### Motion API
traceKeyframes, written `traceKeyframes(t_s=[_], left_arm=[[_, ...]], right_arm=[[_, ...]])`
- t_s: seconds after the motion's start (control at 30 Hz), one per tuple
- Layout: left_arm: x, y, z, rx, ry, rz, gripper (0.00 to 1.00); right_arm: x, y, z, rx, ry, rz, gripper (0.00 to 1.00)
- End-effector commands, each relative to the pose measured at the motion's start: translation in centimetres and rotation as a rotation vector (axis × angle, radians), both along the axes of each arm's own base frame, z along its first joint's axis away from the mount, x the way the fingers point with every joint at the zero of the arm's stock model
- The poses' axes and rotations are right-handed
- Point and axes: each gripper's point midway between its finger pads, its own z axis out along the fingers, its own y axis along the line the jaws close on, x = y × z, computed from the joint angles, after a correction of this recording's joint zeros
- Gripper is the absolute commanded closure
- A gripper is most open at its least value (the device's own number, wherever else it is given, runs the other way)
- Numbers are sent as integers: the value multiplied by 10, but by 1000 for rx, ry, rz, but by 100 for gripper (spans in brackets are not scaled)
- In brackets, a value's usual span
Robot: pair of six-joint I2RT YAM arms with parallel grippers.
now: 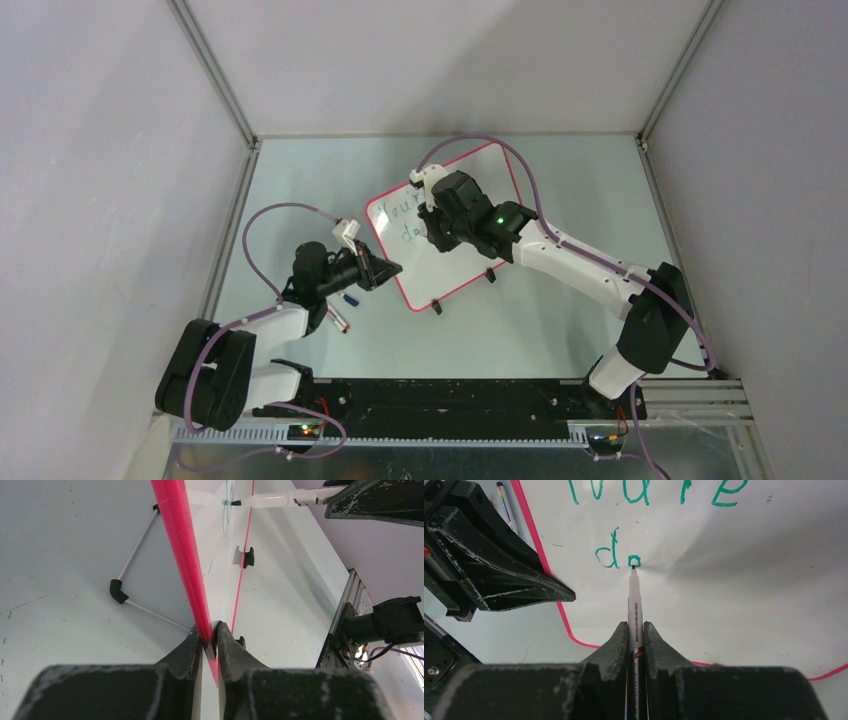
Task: Write a sentence on the whiteboard
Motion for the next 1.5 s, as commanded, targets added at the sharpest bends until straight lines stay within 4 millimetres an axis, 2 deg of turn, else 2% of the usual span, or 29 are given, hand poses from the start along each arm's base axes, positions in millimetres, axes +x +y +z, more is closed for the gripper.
traceKeyframes(t_s=[0.0, 0.33, 1.47], left_arm=[[7, 10, -14, 87, -20, 39, 93], [7, 9, -14, 87, -17, 37, 93], [7, 10, -15, 87, -15, 38, 93]], right_arm=[[11, -9, 15, 16, -51, -50, 100], [12, -15, 41, 83, -97, -58, 100], [25, 3, 41, 99, -94, -35, 100]])
